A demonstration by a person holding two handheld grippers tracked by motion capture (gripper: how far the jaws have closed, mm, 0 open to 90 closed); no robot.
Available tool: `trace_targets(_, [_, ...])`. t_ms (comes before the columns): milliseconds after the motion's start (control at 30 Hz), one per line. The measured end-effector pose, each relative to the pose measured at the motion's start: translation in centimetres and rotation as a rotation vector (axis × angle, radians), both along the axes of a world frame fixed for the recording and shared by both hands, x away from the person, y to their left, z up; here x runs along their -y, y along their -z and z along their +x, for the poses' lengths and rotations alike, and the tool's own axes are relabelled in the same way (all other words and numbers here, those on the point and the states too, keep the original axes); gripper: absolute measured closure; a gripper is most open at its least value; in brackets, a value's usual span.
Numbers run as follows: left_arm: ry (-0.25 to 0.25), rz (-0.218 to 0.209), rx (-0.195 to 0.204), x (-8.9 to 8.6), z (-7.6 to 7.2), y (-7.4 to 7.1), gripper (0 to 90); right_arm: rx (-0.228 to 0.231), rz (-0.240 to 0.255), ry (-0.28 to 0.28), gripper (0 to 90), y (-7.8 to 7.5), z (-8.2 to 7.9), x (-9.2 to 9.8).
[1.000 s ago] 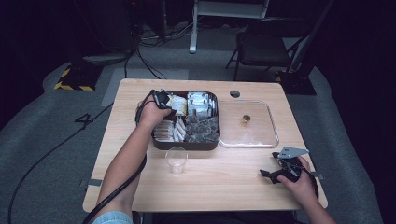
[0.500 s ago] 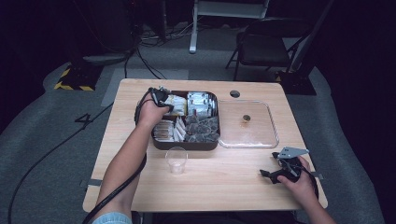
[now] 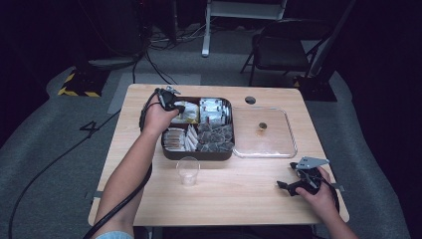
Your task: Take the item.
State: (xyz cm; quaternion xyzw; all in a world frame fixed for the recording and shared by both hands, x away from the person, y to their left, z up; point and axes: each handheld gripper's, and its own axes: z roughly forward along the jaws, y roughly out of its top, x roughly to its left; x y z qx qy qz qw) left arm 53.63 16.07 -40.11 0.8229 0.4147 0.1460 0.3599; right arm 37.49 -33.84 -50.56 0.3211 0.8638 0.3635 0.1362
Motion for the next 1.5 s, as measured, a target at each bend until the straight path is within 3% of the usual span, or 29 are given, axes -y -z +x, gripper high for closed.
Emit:
trace_targets(233, [0.027, 0.0, 0.033, 0.0, -2.0, -1.9, 87.8, 0.0, 0.0, 0.001, 2.2, 0.0, 0.0, 0.0])
trace_targets(467, [0.032, -0.025, 0.053, -0.6, -4.5, -3.5, 87.8, 0.006, 0.001, 0.007, 3.3, 0.0, -0.3, 0.1])
trace_targets(767, [0.062, -0.038, 0.07, -0.9, -8.8, -5.0, 87.9, 0.003, 0.001, -0.014, 3.5, 0.0, -0.5, 0.3])
trace_targets(1267, [0.098, -0.066, 0.111, -1.6, -16.3, -6.0, 88.0, 0.003, 0.002, -0.021, 3.5, 0.0, -0.5, 0.4])
trace_targets(1500, [0.117, -0.067, 0.127, -1.7, -18.9, -6.0, 88.0, 0.003, 0.002, -0.024, 3.5, 0.0, -0.4, 0.3])
